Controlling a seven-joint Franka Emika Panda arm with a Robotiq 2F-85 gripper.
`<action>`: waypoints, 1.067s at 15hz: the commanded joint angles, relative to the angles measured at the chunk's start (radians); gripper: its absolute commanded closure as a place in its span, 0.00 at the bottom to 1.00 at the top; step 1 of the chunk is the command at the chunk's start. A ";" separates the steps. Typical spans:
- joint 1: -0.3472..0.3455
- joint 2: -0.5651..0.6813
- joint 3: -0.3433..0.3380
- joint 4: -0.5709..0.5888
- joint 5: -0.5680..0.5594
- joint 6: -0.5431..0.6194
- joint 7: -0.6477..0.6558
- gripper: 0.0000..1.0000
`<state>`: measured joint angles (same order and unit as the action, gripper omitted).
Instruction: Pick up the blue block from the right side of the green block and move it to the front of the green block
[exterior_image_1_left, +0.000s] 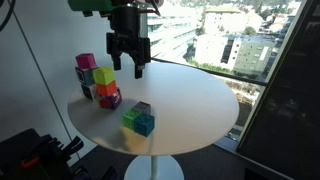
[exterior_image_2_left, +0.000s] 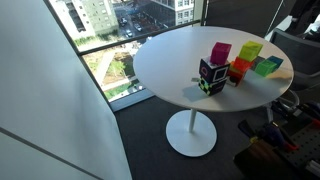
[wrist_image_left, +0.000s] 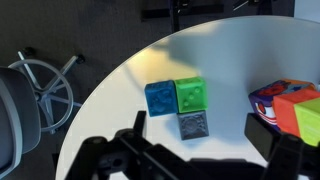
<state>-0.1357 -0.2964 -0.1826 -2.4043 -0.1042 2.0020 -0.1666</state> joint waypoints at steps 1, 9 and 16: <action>-0.016 0.053 -0.013 0.045 -0.031 0.054 -0.034 0.00; -0.028 0.099 -0.026 0.070 -0.005 0.134 -0.032 0.00; -0.027 0.090 -0.019 0.051 -0.012 0.132 -0.017 0.00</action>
<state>-0.1572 -0.2065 -0.2074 -2.3545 -0.1174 2.1357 -0.1819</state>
